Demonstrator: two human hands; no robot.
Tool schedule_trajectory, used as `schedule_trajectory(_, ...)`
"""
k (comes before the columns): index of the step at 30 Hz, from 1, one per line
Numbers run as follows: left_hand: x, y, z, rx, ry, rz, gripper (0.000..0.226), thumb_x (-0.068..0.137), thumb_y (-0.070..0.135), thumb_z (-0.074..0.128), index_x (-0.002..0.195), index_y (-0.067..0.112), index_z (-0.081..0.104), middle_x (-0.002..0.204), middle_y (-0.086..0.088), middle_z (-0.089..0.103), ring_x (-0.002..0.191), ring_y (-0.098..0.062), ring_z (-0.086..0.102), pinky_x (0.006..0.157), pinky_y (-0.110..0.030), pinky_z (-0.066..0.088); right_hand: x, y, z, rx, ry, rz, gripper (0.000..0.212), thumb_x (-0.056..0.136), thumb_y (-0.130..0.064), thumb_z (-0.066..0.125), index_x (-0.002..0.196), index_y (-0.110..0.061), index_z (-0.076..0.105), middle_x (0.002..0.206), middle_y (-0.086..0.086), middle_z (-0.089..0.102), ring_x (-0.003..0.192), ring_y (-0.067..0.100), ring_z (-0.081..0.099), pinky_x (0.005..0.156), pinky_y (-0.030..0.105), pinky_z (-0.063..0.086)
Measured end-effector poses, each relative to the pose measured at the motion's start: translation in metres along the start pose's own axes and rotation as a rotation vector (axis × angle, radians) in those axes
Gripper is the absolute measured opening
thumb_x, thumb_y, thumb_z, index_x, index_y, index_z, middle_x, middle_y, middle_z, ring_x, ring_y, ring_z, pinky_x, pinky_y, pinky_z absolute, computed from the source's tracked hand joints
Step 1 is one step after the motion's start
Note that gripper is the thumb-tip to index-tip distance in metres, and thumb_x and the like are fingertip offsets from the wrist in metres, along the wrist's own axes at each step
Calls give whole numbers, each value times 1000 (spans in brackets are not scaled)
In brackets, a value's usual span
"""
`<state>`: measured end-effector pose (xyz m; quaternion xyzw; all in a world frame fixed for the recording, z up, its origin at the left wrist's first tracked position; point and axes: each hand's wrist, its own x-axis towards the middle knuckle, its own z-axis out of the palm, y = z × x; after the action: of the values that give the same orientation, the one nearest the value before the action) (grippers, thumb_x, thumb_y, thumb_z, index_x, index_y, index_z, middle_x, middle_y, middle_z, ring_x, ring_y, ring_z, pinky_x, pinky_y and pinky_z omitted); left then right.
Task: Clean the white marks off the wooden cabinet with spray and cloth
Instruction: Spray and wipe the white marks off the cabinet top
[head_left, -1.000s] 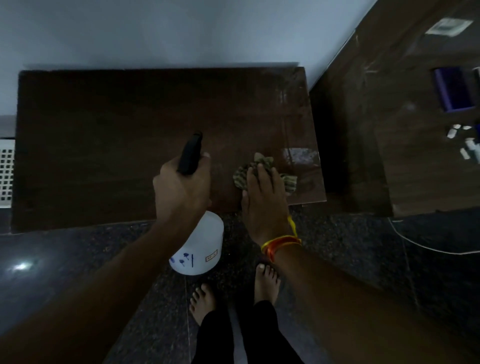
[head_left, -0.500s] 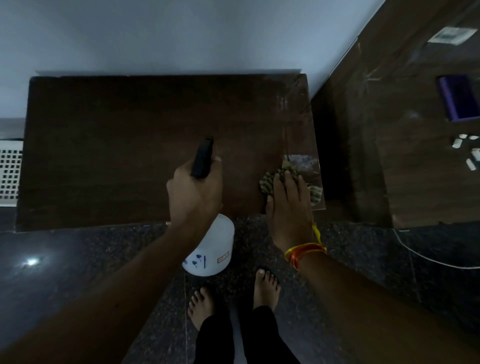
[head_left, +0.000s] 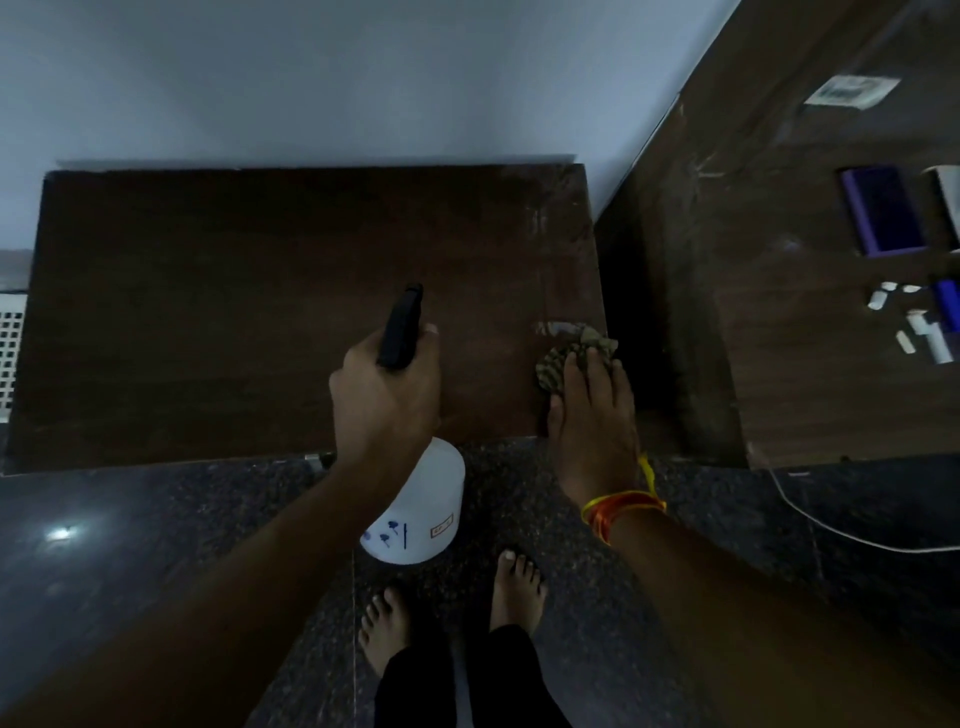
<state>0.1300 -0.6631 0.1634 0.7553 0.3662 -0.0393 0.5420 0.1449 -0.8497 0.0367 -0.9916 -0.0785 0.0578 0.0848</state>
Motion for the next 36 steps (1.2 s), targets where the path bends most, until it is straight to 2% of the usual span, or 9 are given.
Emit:
schedule_trajectory(3,-2,1,7,4,6,0,31,95,36,55,69,20,50,60,-6,56,64,-35,68,43,-24,50,1,-1,3,6,6,18,53,94,-33,29,135,-5,50,142,20,45,129,49,38,105,58,37)
schedule_trajectory(8,-7,3,18,21,-22,39,30,95,35,55,70,19,53,63,-11,58,69,-42,66,59,-45,57,21,1,-3,8,61,-37,52,94,-32,31,133,-4,51,141,21,46,127,49,41,106,56,36)
schedule_trajectory(13,-8,3,22,32,10,45,30,96,35,54,70,20,52,62,-11,58,62,-36,64,53,-35,52,73,1,-5,20,113,-82,51,91,-29,34,129,-3,54,136,22,50,119,47,48,104,55,40)
schedule_trajectory(15,-8,3,25,29,13,31,29,95,35,54,71,20,53,67,-15,61,64,-36,64,55,-37,54,74,4,-3,34,105,-71,52,92,-30,33,132,-4,52,139,21,47,122,47,45,106,55,38)
schedule_trajectory(21,-5,3,33,11,24,-13,29,95,35,55,71,20,53,57,-2,55,45,-9,57,45,-27,51,21,5,5,20,17,-94,51,96,-33,30,139,-9,44,146,16,41,134,45,32,110,58,31)
schedule_trajectory(25,0,5,39,-19,28,-37,29,95,35,55,72,17,54,59,-5,56,50,-18,59,47,-28,51,23,4,6,18,2,-112,52,94,-34,31,139,-12,44,146,13,41,135,44,31,107,61,33)
schedule_trajectory(27,3,6,41,-8,27,-43,28,95,34,55,72,17,53,60,-4,56,50,-18,59,44,-25,49,45,-1,4,20,20,-106,52,93,-34,31,137,-12,47,144,14,43,134,44,34,105,61,33)
schedule_trajectory(31,8,10,44,-10,25,-50,27,95,35,55,75,17,55,67,-11,61,59,-27,65,50,-31,52,95,-14,-2,67,52,-74,55,90,-34,29,134,-10,51,143,15,46,131,46,38,105,62,34)
schedule_trajectory(36,16,17,47,-8,35,-59,28,95,36,55,78,14,57,65,-8,59,52,-17,60,41,-20,47,84,-11,0,25,79,-91,54,91,-34,31,136,-10,49,143,15,45,132,45,37,108,58,31)
